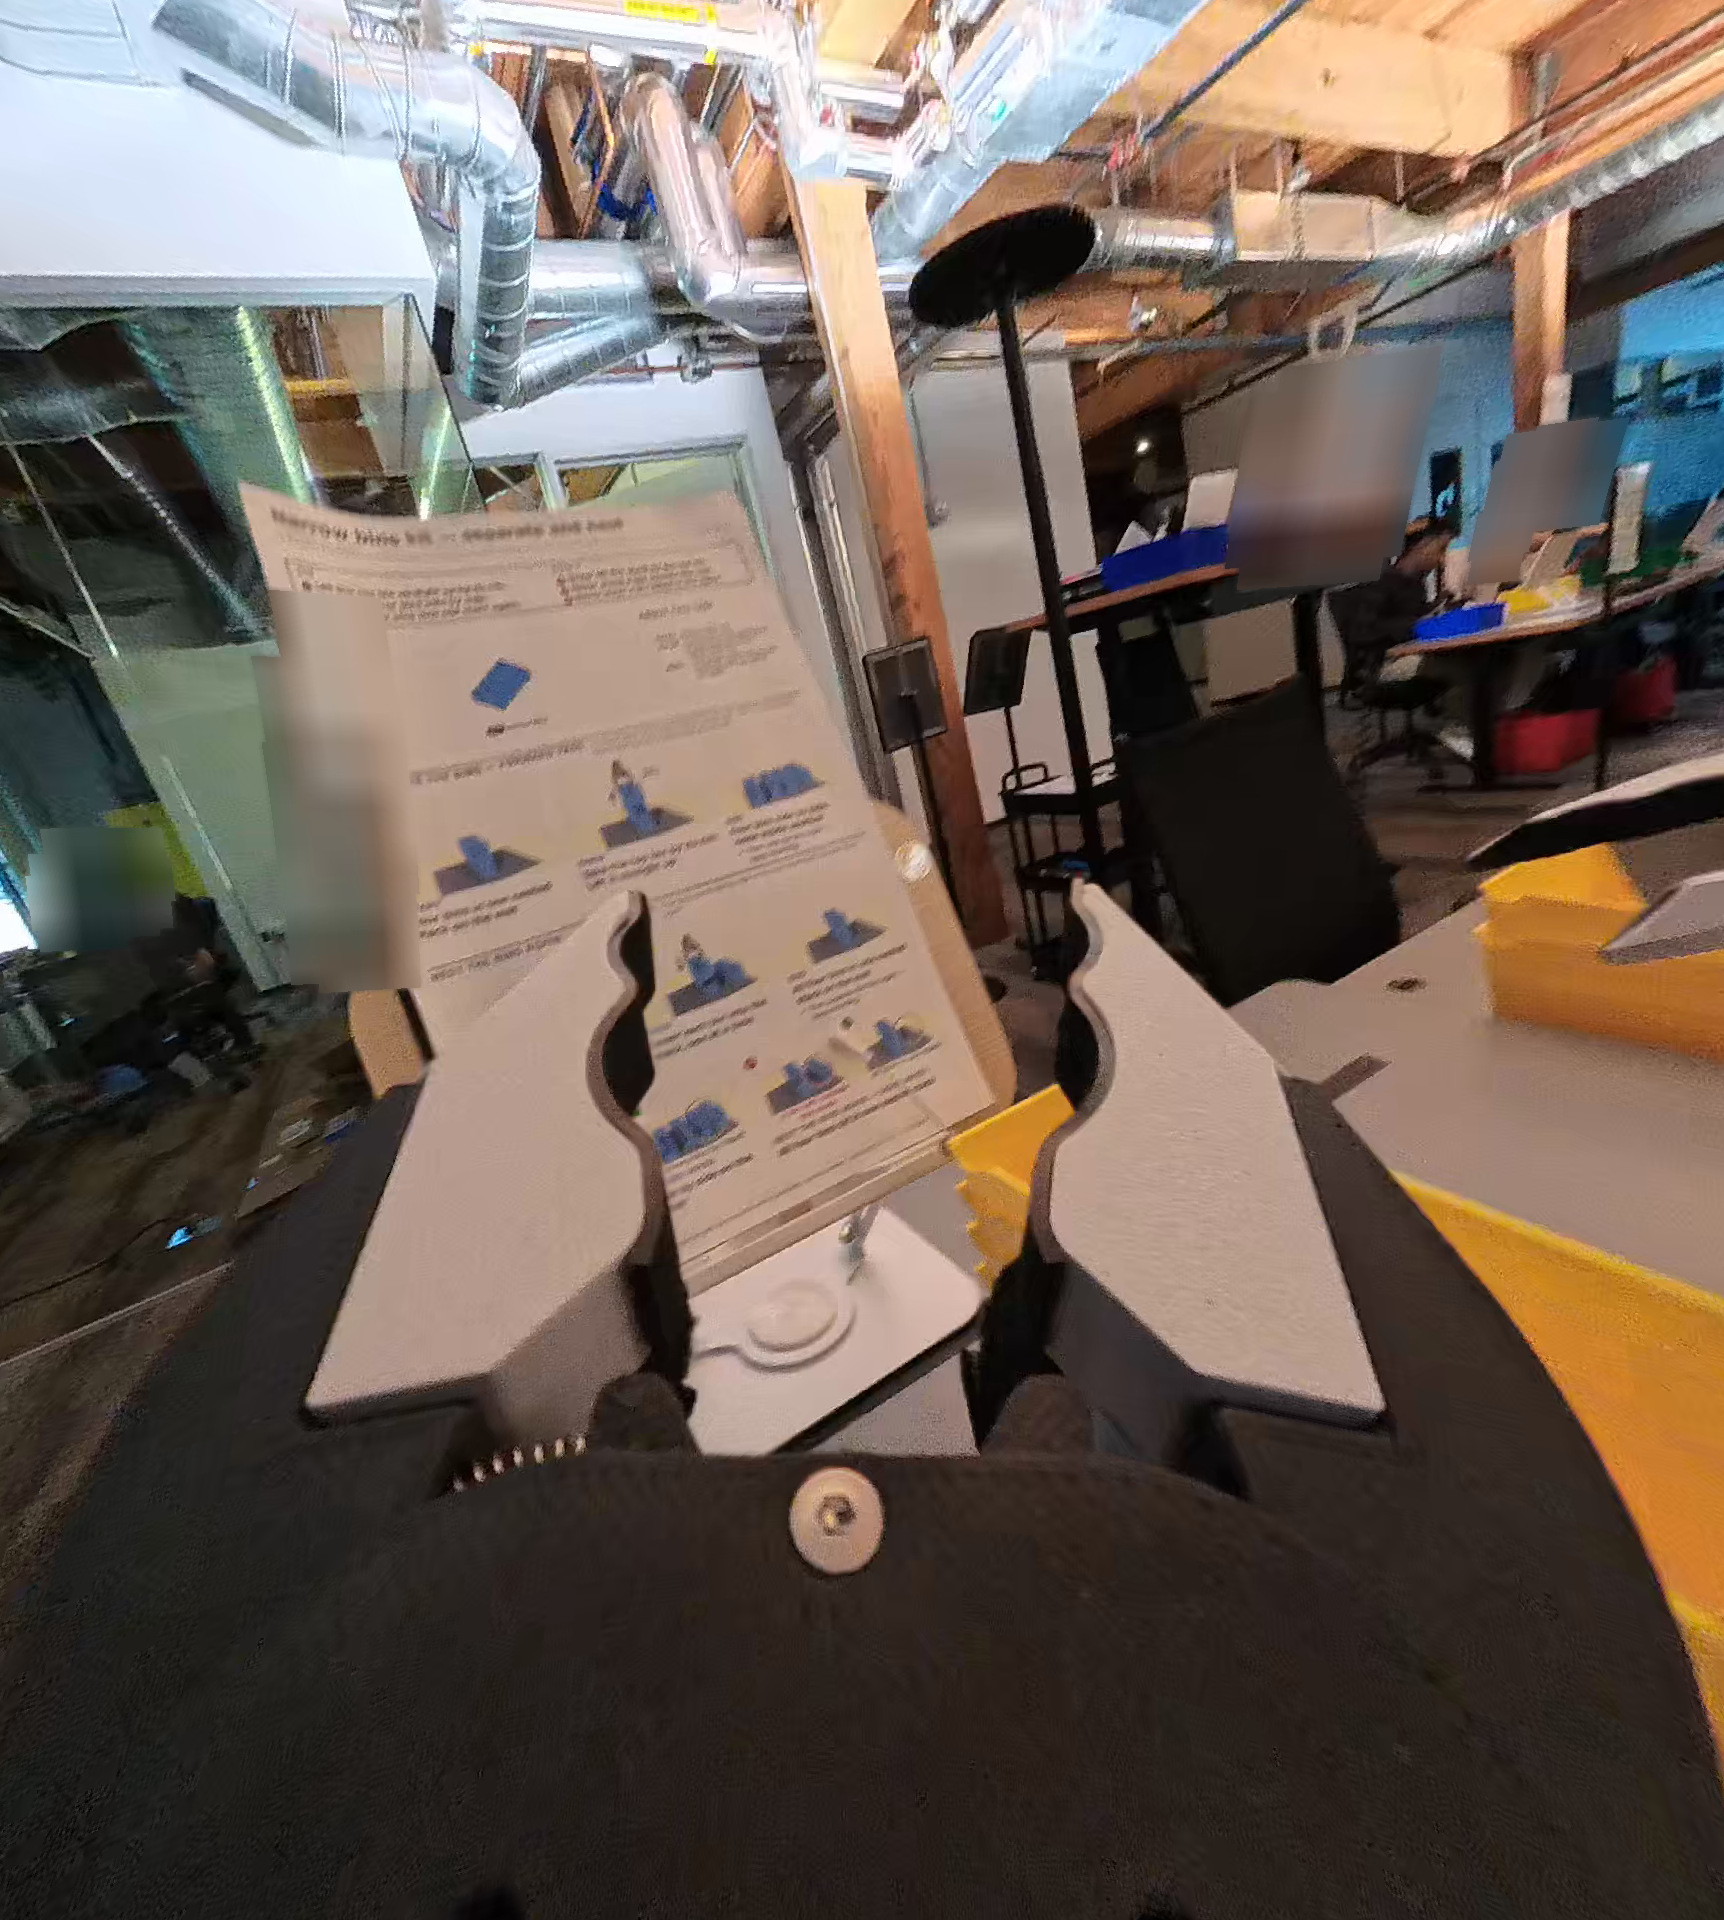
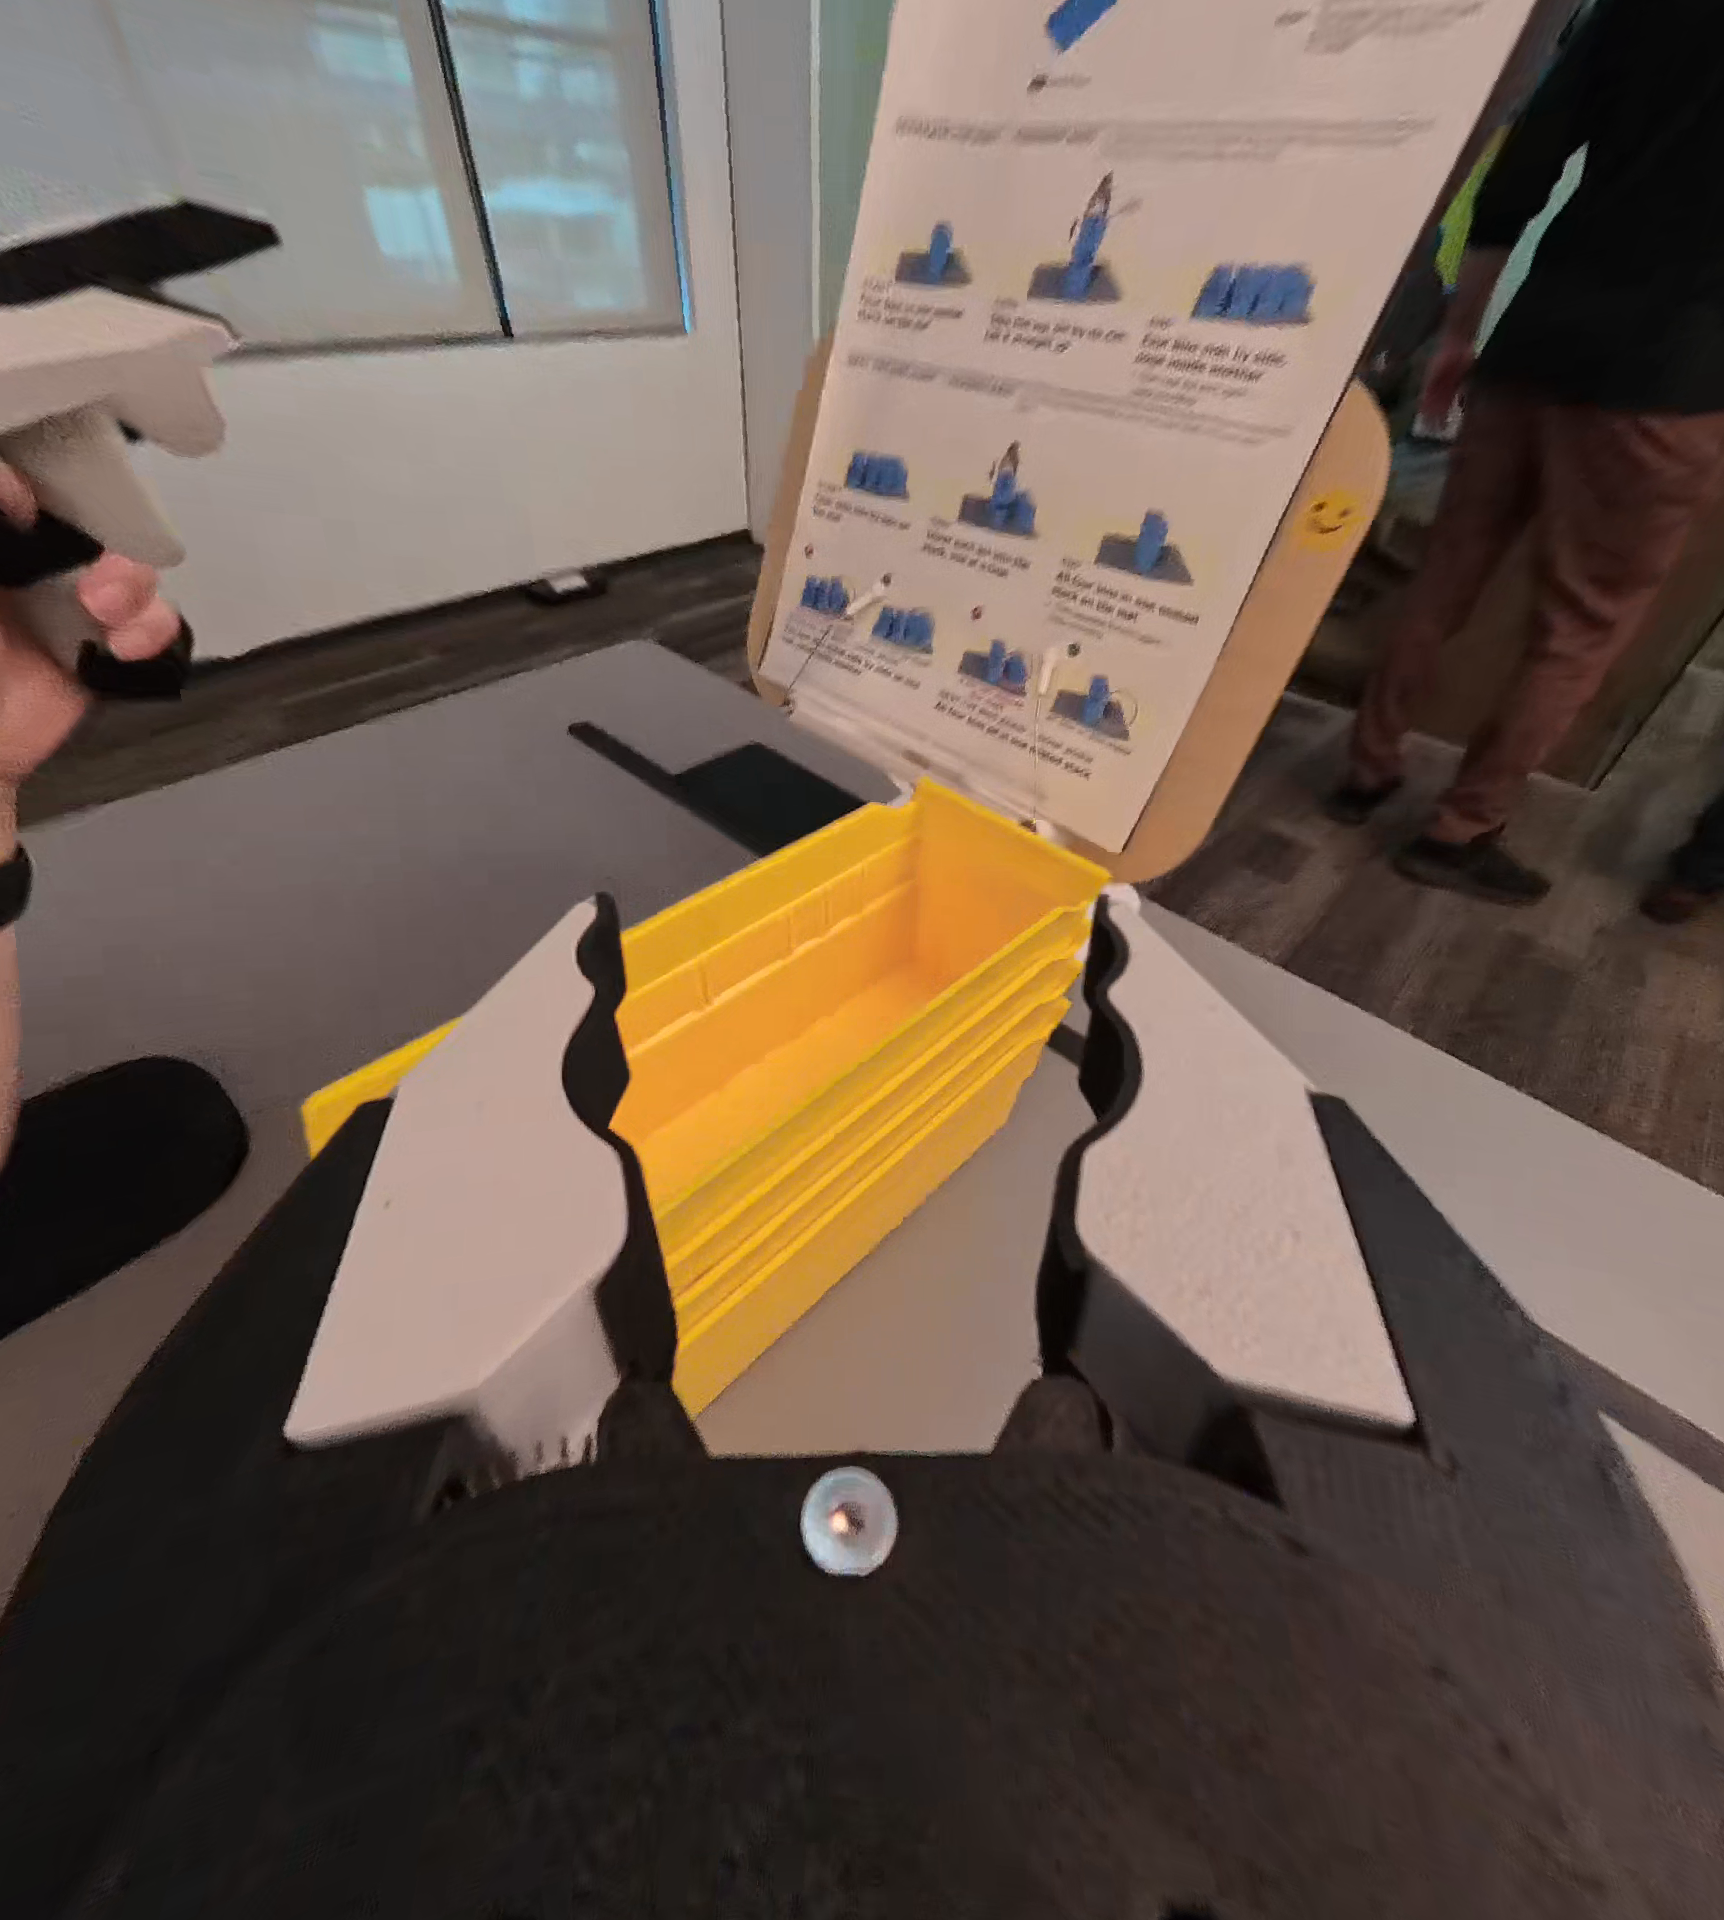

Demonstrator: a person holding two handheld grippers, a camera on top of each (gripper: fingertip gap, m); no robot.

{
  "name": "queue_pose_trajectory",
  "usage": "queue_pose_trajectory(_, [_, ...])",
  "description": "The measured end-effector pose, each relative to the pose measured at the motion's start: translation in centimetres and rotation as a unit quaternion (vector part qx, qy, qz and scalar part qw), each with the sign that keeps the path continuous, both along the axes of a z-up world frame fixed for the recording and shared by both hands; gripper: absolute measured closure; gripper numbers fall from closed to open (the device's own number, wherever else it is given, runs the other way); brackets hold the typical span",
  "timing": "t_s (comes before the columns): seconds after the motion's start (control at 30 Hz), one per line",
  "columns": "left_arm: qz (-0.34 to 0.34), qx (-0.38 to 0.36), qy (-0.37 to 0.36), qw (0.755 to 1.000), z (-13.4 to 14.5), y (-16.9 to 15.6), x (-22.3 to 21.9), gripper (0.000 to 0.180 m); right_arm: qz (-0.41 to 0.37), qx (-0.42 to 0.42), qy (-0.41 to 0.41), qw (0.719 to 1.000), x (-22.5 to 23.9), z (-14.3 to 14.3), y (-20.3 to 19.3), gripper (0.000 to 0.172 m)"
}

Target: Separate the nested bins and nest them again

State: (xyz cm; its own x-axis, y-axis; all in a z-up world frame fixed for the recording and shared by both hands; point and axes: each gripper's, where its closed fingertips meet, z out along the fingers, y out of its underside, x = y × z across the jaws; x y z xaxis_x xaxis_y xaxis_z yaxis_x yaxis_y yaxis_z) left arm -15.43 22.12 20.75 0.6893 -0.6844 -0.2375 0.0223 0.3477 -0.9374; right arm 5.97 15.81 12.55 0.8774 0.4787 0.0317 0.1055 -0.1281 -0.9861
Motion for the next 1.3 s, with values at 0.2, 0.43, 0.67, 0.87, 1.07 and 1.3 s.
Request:
queue_pose_trajectory(0.2, [0.021, -0.042, 0.042, 0.998, -2.4, 3.8, -1.4, 0.101, -0.019, -0.116, -0.007, 0.993, -2.8, -4.3, 0.8, 0.075])
queue_pose_trajectory(0.43, [0.016, -0.069, -0.002, 0.998, -3.0, 6.5, -6.0, 0.109, -0.049, -0.212, 0.041, 0.975, -5.5, -4.4, 3.5, 0.061])
queue_pose_trajectory(0.67, [0.012, -0.104, -0.005, 0.995, -4.0, 7.4, -9.9, 0.107, -0.148, -0.343, -0.021, 0.927, -7.0, -5.6, 6.8, 0.037])
queue_pose_trajectory(0.87, [0.002, -0.131, 0.015, 0.991, -4.9, 7.3, -9.7, 0.106, -0.208, -0.472, -0.049, 0.855, -7.7, -9.3, 6.7, 0.034])
queue_pose_trajectory(1.07, [-0.019, -0.154, 0.018, 0.988, -5.4, 6.9, -9.7, 0.106, -0.271, -0.527, -0.062, 0.803, -7.1, -12.0, 6.9, 0.034])
queue_pose_trajectory(1.3, [-0.043, -0.171, 0.005, 0.984, -5.4, 6.5, -10.1, 0.106, -0.309, -0.564, -0.048, 0.764, -6.3, -13.7, 6.7, 0.043])
